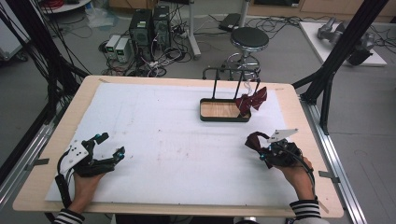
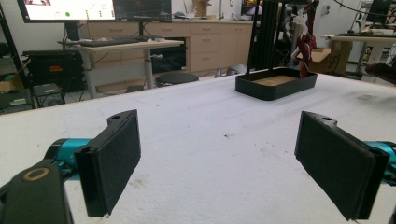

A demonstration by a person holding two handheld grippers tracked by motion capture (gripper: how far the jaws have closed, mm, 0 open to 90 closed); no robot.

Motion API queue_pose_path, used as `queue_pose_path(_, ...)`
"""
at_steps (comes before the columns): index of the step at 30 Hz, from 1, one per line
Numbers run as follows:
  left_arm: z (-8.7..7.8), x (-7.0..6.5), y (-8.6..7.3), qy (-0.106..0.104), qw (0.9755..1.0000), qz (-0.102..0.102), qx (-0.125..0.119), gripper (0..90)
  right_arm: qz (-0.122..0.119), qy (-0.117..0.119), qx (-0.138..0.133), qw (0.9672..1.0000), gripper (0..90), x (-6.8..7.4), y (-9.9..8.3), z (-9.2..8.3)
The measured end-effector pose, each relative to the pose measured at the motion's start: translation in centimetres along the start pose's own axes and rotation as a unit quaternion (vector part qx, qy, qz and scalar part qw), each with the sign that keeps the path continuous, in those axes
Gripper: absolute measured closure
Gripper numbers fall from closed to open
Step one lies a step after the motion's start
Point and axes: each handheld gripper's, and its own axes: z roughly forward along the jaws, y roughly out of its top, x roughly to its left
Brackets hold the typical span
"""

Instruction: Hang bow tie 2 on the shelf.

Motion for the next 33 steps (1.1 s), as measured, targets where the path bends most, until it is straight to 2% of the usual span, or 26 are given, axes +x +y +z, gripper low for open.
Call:
queue_pose_path(6, 0.0, 0.0, 0.0, 0.0, 1.0, 0.001, 0.0, 14.7, 0.011, -0.011, -0.047, 0.9988, 76.7, 0.2, 0.4, -0.6)
queue_pose_path(11, 0.0, 0.0, 0.0, 0.0, 1.0, 0.002, 0.0, 14.7, 0.022, -0.012, -0.082, 0.9963, 76.6, 0.3, 0.9, -0.8)
queue_pose_path(18, 0.0, 0.0, 0.0, -0.001, 1.0, 0.0, 0.0, 14.8, 0.019, -0.026, -0.106, 0.9938, 76.6, 0.6, 2.0, -0.6)
queue_pose_path(33, 0.0, 0.0, 0.0, -0.001, 1.0, -0.003, 0.0, 14.7, 0.018, -0.023, -0.163, 0.9861, 76.6, 0.6, 6.0, -0.8)
